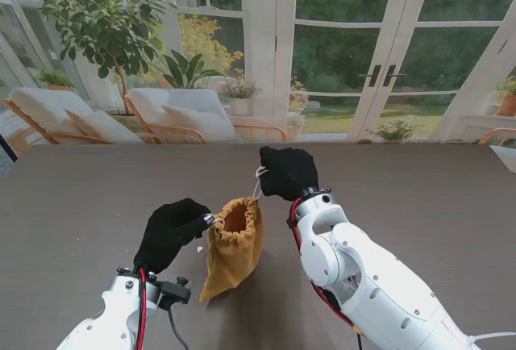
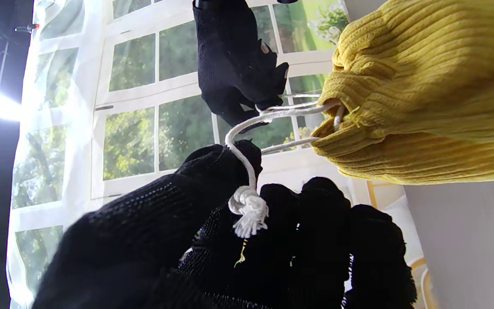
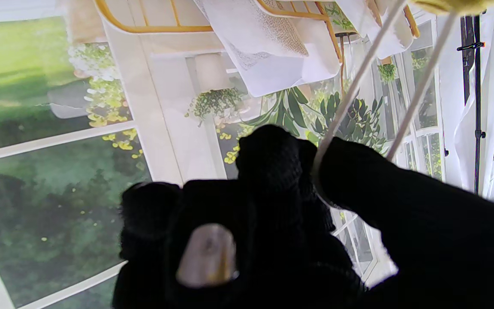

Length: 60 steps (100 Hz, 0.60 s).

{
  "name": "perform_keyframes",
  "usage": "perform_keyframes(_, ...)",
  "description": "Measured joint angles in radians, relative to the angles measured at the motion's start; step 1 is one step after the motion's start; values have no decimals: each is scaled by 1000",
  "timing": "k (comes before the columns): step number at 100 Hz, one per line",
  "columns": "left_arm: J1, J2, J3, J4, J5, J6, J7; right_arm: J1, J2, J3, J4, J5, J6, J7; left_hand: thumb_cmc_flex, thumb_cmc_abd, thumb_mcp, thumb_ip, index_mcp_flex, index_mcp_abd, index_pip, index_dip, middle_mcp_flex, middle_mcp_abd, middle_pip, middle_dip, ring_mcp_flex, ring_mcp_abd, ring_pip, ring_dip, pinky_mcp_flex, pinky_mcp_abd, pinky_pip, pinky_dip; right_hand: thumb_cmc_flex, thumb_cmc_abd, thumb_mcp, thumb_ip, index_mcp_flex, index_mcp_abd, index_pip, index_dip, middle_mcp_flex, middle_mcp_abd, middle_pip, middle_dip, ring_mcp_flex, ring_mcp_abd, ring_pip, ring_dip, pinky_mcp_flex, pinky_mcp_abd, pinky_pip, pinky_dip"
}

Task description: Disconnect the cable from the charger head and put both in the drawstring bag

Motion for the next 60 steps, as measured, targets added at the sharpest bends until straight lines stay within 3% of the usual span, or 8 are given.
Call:
perform_keyframes(20,-7,-1,3,10,15,-10,-3,0,0,1,0,-2,-3,-1,88,23,-99,-12,-2,23,-52,-3,-4,9,-84,17,-4,0,-1,-1,-14,0,0,0,0,0,0,0,0,0,-1,3,0,0,0,0,0,0,0,0,0,0,0,0)
perform_keyframes(39,-10,-1,4,17,8,-31,1,-1,0,3,0,-2,-6,-1,113,26,-130,-12,-5,25,-56,-9,-4,10,-93,28,-4,0,-1,-1,-14,-1,0,0,0,0,0,0,0,0,-1,3,0,0,-1,0,0,0,0,0,0,0,0,0)
perform_keyframes(60,-14,-12,16,21,7,-48,67,-3,0,5,-1,-2,-10,-2,151,37,-173,-12,-26,32,-48,-8,-4,11,-85,43,-4,1,-1,-1,-14,-1,0,2,0,0,0,0,0,0,-2,3,0,0,-1,0,0,0,0,0,0,0,0,0)
